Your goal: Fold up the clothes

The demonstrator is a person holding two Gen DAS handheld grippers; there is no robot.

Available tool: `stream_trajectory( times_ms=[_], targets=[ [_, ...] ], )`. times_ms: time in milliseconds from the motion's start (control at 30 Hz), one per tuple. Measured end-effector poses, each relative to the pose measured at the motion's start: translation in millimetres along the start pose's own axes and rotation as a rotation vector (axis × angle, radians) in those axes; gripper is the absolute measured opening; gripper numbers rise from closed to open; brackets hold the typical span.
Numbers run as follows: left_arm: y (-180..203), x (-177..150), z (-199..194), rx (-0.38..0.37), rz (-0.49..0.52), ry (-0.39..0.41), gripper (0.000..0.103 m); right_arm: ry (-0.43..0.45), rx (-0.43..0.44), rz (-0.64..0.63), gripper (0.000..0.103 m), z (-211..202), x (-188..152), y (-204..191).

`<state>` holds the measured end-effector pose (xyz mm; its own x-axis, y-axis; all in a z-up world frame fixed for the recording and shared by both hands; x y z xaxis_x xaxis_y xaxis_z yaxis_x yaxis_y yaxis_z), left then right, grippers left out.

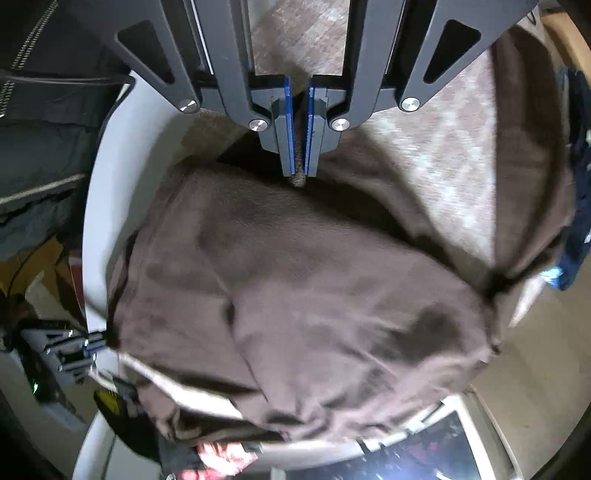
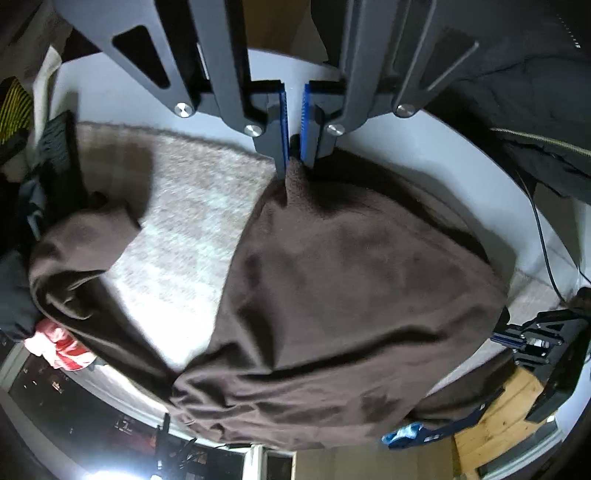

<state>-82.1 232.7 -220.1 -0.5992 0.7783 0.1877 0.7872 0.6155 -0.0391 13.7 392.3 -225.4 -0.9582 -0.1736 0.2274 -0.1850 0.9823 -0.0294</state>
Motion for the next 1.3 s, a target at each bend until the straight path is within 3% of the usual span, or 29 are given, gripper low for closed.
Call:
stream_trajectory(
  times_ms=[67, 167, 267, 367, 400, 467, 567, 633, 733, 800, 867, 933, 1067, 1133, 1233, 1300],
  targets=[
    [-8.8, -0.3, -18.0, 0.008, -0.043, 0.043, 0.004, 0.039, 0.026, 0.031, 0.005, -20.1, 1.4, 10.3],
    [-29.9, -7.1, -55.2, 0.037, -0.186, 0.105, 0.004, 0.129, 0.016, 0.074, 0.005, -61.2, 7.6, 26.4],
    [-36.9, -18.7, -86.0, 0.02, -0.282, 0.171, 0.004, 0.233, -0.049, 0.095, 0.004, -104.3, 15.6, 34.8],
    [-38.3, -48.6, -99.5, -0.089, -0.421, 0.241, 0.004, 0.279, -0.062, 0.155, 0.004, -119.9, 13.3, 46.8],
    [-38.6, -60.9, -96.5, -0.137, -0.473, 0.255, 0.004, 0.253, -0.057, 0.175, 0.004, -110.4, 10.0, 50.4],
    [-40.9, -86.2, -61.7, -0.176, -0.556, 0.196, 0.004, 0.163, -0.047, 0.198, 0.004, -78.5, 0.3, 54.1],
    [-42.5, -114.7, -1.5, -0.151, -0.632, 0.064, 0.0, 0.068, -0.036, 0.208, 0.004, -45.3, -4.2, 55.4],
    [-42.5, -126.3, 17.5, -0.108, -0.642, 0.007, 0.0, 0.01, -0.029, 0.213, 0.004, -25.5, -6.7, 56.2],
    [-38.6, -125.5, 10.5, -0.108, -0.64, 0.02, 0.0, -0.004, -0.012, 0.219, 0.004, -24.3, -5.1, 58.5],
    [-37.2, -115.3, -0.8, -0.108, -0.636, 0.058, 0.009, 0.0, -0.009, 0.217, 0.005, -28.1, -2.5, 57.3],
    [-34.8, -96.1, -6.1, -0.108, -0.617, 0.083, 0.038, -0.003, -0.008, 0.208, 0.005, -27.8, 0.1, 54.3],
    [-27.9, -79.7, -2.8, -0.079, -0.561, 0.074, 0.042, -0.007, -0.009, 0.194, 0.005, -27.3, 1.8, 50.6],
    [-8.8, -61.1, 6.7, -0.005, -0.441, 0.023, 0.043, -0.008, -0.011, 0.176, 0.005, -28.0, -1.2, 47.2],
    [-11.4, -65.4, 8.8, 0.004, -0.447, 0.013, 0.041, -0.006, -0.009, 0.179, 0.005, -27.6, -1.7, 47.0],
    [-22.7, -80.5, -0.1, -0.042, -0.519, 0.045, 0.006, -0.002, -0.013, 0.177, 0.005, -27.5, -1.1, 45.2],
    [-30.3, -90.6, -6.1, -0.072, -0.566, 0.067, 0.005, -0.001, -0.015, 0.173, 0.005, -27.3, -0.1, 44.0]
  ],
)
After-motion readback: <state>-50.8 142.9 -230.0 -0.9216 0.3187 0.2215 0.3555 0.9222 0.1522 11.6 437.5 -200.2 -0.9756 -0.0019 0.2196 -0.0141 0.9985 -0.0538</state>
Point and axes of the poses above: each gripper's, at about its wrist camera, not at the fingertips, and z roughly the way its jaws point, y to its right, x to its top, the point moved 7 cm from there along z, roughly the way its jaws point, and after that the axes turned 13 degrees about -y, right-handed, at the moved point
